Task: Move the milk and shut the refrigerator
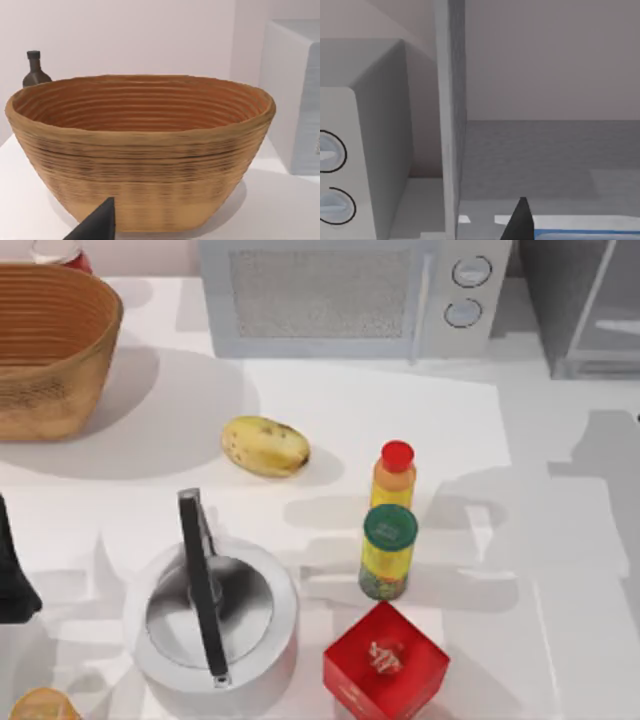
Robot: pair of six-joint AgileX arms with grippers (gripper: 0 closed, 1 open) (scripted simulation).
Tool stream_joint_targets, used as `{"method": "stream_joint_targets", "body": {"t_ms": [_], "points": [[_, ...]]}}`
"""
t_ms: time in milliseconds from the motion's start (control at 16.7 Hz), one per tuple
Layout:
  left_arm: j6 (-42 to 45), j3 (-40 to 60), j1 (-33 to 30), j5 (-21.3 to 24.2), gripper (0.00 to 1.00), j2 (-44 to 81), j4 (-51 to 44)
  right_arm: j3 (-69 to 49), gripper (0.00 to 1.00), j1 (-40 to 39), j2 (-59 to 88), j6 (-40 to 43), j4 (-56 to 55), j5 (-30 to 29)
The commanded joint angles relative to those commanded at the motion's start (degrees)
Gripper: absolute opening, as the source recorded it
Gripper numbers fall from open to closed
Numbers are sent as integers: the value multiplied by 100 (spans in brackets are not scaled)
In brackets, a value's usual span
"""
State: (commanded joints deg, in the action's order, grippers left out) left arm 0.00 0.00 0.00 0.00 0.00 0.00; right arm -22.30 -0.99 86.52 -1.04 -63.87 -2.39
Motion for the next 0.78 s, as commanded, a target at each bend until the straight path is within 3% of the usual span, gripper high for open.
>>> {"method": "stream_joint_targets", "body": {"t_ms": [300, 780], "points": [[0, 0, 0, 0, 100, 0, 0, -907, 0, 287, 866, 71, 531, 287], [0, 0, 0, 0, 100, 0, 0, -4113, 0, 856, 3015, 179, 1812, 863]]}}
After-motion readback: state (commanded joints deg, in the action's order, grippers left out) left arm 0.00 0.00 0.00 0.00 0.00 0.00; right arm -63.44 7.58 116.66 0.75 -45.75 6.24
